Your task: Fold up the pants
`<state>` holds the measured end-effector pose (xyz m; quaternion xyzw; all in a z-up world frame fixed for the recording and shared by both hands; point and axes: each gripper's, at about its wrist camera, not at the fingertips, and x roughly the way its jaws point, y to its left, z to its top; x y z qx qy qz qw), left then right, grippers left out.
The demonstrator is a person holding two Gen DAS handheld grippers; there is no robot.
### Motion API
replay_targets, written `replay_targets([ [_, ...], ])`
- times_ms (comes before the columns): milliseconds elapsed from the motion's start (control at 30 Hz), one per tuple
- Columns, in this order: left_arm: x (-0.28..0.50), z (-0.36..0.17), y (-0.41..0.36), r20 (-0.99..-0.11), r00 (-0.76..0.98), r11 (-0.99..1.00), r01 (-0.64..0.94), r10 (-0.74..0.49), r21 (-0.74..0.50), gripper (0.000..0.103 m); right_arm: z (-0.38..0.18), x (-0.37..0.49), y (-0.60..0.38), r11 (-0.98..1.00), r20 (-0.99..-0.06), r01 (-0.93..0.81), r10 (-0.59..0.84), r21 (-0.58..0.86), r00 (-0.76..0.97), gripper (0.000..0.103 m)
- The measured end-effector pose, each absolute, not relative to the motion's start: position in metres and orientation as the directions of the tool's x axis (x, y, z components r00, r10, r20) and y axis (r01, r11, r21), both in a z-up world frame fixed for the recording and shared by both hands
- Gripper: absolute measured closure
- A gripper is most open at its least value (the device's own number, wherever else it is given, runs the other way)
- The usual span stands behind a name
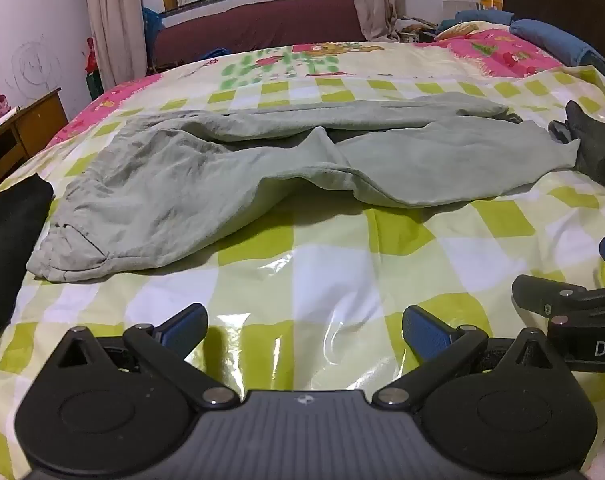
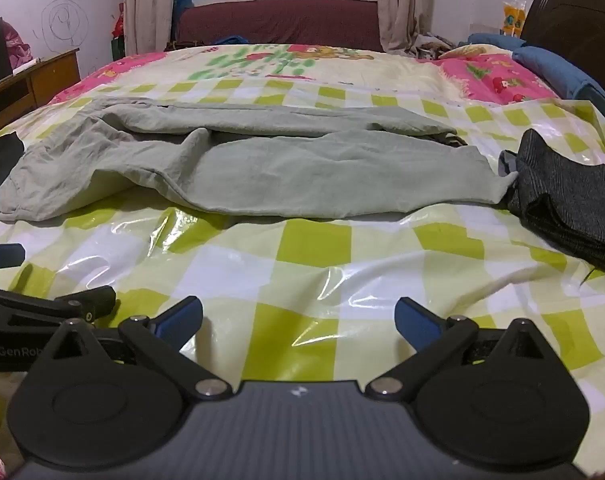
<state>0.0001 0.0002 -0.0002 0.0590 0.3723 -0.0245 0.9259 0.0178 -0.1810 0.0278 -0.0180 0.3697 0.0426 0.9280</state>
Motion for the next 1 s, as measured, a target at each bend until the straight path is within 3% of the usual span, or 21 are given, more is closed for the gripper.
replay_targets([
  [400,0.008,0.013,0.017,-0.662,0.75,0.992,0.078,0.006,0.097,0.0,0.041,0.024,-0.171,0.988,-0.675,-0.156,0.112,-0.004,0.729,0.002],
  [633,0.027,0.022,0.078,-0.607,0.783,0.981,-0.021,0.135,0.192,0.0,0.062,0.056,-0.128,0.952,-0.641,-0.304,0.205,-0.046,0.74,0.002],
  [833,0.048,0.015,0.136,-0.657,0.729,0.972,-0.047,0.192,0.231,0.0,0.065,0.08,-0.072,0.861,-0.609,-0.481,0.294,-0.166,0.736,0.003],
  [900,0.058,0.006,0.146,-0.655,0.738,0.979,-0.038,0.162,0.199,0.0,0.058,0.09,-0.053,0.814,-0.62,-0.545,0.326,-0.199,0.714,0.008],
  [1000,0.068,0.002,0.153,-0.65,0.735,0.962,-0.011,0.194,0.274,0.0,0.049,0.098,-0.027,0.755,-0.646,-0.613,0.352,-0.231,0.677,0.021],
])
